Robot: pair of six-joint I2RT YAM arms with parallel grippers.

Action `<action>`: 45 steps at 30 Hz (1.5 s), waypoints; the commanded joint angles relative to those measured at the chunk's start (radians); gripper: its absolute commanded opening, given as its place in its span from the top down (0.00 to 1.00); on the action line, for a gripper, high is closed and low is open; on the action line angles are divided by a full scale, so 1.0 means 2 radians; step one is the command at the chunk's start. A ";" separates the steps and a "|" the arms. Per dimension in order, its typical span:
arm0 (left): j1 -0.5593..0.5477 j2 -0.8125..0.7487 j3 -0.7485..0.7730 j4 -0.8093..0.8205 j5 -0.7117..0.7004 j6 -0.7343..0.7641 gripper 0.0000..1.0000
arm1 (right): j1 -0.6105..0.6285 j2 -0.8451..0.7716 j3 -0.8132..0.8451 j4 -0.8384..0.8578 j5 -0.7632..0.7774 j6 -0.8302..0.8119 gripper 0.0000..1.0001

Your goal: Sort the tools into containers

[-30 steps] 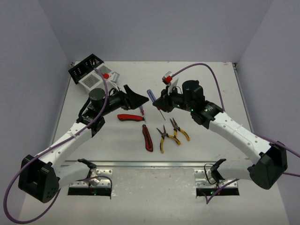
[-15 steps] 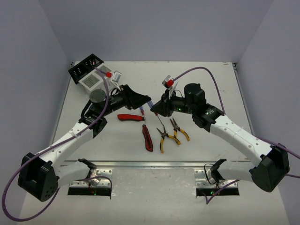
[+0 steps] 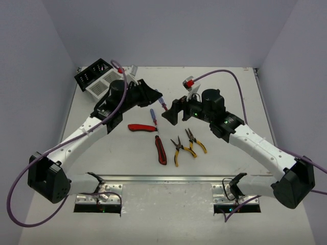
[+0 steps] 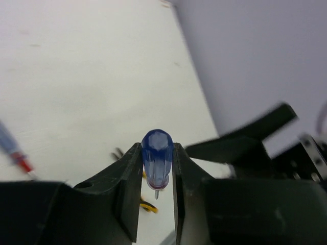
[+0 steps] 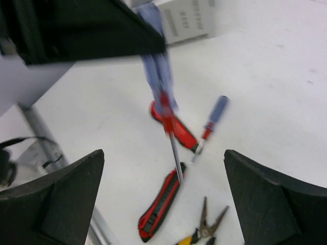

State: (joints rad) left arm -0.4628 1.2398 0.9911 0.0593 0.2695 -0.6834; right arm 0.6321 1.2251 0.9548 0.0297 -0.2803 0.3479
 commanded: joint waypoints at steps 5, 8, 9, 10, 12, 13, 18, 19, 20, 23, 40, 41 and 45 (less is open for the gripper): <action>0.152 0.144 0.311 -0.330 -0.376 0.025 1.00 | -0.061 -0.055 -0.023 -0.088 0.157 0.066 0.01; 0.209 0.191 0.378 -0.337 -0.455 0.016 1.00 | -0.063 -0.064 -0.041 -0.087 0.142 0.061 0.01; 0.226 0.204 0.410 -0.345 -0.496 0.009 1.00 | -0.063 -0.065 -0.046 -0.087 0.140 0.060 0.01; 0.235 0.228 0.427 -0.346 -0.514 0.006 1.00 | -0.063 -0.065 -0.050 -0.087 0.119 0.059 0.01; 0.266 0.247 0.430 -0.291 -0.529 0.027 1.00 | -0.064 -0.064 -0.062 -0.087 0.090 0.058 0.01; 0.274 0.258 0.429 -0.264 -0.528 0.042 1.00 | -0.064 -0.063 -0.067 -0.085 0.072 0.058 0.01; 0.291 0.312 0.458 -0.199 -0.542 0.094 1.00 | -0.065 -0.049 -0.084 -0.075 0.033 0.061 0.01; 0.291 0.321 0.457 -0.182 -0.541 0.107 1.00 | -0.065 -0.048 -0.086 -0.072 0.029 0.062 0.01; 0.292 0.329 0.454 -0.166 -0.536 0.118 1.00 | -0.065 -0.046 -0.087 -0.070 0.026 0.062 0.01; 0.297 0.342 0.442 -0.118 -0.514 0.148 1.00 | -0.065 -0.040 -0.089 -0.063 0.012 0.064 0.01; 0.305 0.418 0.426 -0.060 -0.491 0.164 0.82 | -0.059 0.064 -0.055 -0.026 -0.060 0.087 0.01; 0.306 0.417 0.420 -0.064 -0.486 0.156 0.69 | -0.056 0.081 -0.033 -0.031 -0.054 0.087 0.01; 0.306 0.394 0.411 -0.079 -0.471 0.132 0.22 | -0.042 0.187 0.071 -0.122 -0.022 0.070 0.01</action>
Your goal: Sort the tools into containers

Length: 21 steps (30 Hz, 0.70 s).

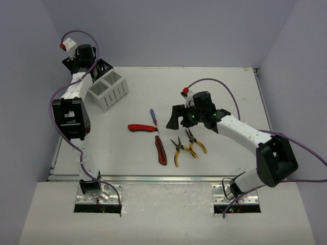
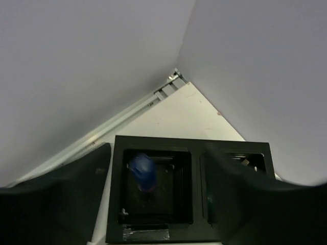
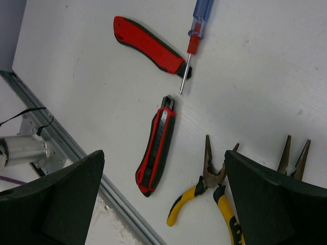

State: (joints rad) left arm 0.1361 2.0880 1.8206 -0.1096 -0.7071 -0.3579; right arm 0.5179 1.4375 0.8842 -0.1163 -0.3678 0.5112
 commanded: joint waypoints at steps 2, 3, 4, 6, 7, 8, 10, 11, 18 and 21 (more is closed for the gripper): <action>0.006 -0.060 -0.007 0.002 0.034 -0.034 0.15 | 0.030 0.124 0.167 -0.077 0.069 -0.021 0.01; 0.006 -0.076 -0.009 -0.001 0.043 -0.036 0.12 | 0.037 0.143 0.194 -0.096 0.096 -0.023 0.01; 0.006 -0.092 -0.011 -0.008 0.052 -0.041 0.10 | 0.043 0.175 0.214 -0.113 0.116 -0.028 0.01; 0.005 -0.118 -0.007 -0.024 0.064 -0.048 0.03 | 0.054 0.207 0.252 -0.132 0.151 -0.030 0.01; 0.006 -0.137 0.001 -0.052 0.075 -0.062 0.01 | 0.059 0.231 0.282 -0.147 0.161 -0.031 0.04; 0.006 -0.160 0.008 -0.099 0.092 -0.087 0.00 | 0.066 0.263 0.311 -0.163 0.179 -0.032 0.07; 0.005 -0.201 -0.020 -0.146 0.131 -0.121 0.00 | 0.078 0.316 0.349 -0.183 0.207 -0.034 0.16; 0.005 -0.230 -0.027 -0.149 0.159 -0.131 0.00 | 0.078 0.321 0.365 -0.187 0.212 -0.034 0.18; -0.028 -0.446 -0.332 -0.059 0.318 -0.141 0.00 | 0.082 0.432 0.466 -0.196 0.202 -0.038 0.41; -0.034 -0.478 -0.379 -0.068 0.332 -0.127 0.00 | 0.082 0.474 0.498 -0.218 0.207 -0.041 0.54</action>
State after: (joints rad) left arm 0.0918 1.1404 1.1855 -0.2476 -0.1762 -0.6254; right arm 0.6868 2.3198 1.7886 -0.5202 0.0151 0.4450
